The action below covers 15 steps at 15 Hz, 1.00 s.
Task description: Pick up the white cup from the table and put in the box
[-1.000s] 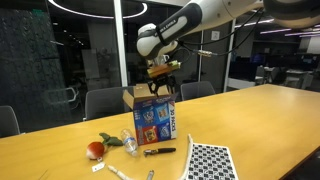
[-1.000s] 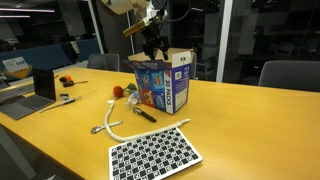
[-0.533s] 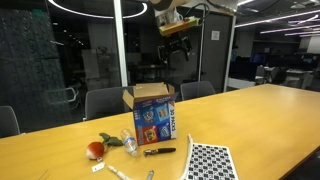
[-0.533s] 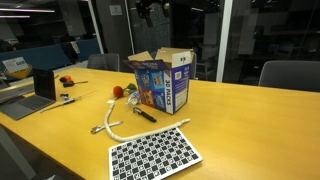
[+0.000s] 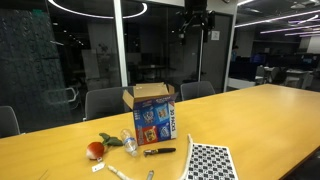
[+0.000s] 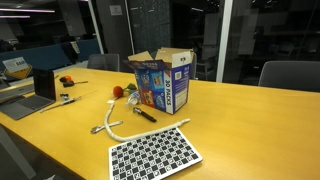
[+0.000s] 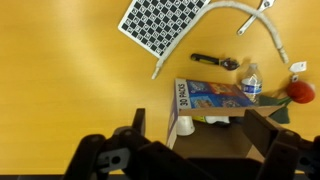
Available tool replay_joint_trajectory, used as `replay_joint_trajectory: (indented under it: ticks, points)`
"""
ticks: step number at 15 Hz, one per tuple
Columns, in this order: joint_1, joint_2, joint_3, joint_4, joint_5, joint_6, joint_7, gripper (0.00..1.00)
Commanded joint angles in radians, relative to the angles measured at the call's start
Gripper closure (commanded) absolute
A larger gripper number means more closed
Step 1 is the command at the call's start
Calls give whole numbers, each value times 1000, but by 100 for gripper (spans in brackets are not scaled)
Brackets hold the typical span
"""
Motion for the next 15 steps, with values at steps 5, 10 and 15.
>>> replay_joint_trajectory:
  ticks: [5, 10, 15]
  points:
    - [-106, -241, -25, -340, 153, -15, -220, 0]
    - [-127, -217, -4, -334, 132, -12, -209, 0]
    - [-126, -218, -3, -335, 134, -12, -210, 0]
